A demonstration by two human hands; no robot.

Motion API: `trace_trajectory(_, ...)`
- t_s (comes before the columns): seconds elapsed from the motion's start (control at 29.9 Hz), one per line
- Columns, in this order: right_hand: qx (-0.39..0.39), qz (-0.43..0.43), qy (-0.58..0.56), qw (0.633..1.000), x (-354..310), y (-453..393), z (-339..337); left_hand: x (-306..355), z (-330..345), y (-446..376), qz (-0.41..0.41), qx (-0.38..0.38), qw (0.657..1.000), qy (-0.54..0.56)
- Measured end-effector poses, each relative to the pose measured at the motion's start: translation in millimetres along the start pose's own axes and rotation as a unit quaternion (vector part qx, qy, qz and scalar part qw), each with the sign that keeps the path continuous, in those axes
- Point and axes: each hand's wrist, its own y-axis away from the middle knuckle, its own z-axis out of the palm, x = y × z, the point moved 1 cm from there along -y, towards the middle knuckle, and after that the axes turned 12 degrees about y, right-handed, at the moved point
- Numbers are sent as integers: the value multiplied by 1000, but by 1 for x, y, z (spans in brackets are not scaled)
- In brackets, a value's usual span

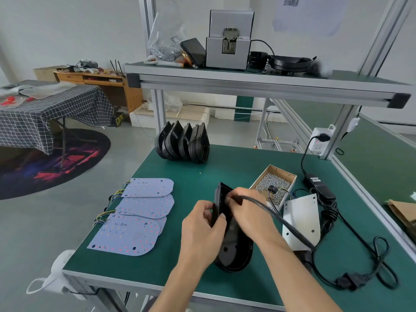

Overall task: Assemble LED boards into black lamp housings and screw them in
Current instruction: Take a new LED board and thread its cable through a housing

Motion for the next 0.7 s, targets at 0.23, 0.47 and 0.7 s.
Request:
trace_trajectory(0.23,2,45,-156,987,1,30,14,-1,1,1,-41,69,995,57)
trace_trajectory(0.47,134,79,-407,900,-8,82,30,-3,2,11,9,43,998,45)
trace_trajectory(0.7,97,197,-498,839,-23,61,10,-1,-6,25,133,-69,988,33)
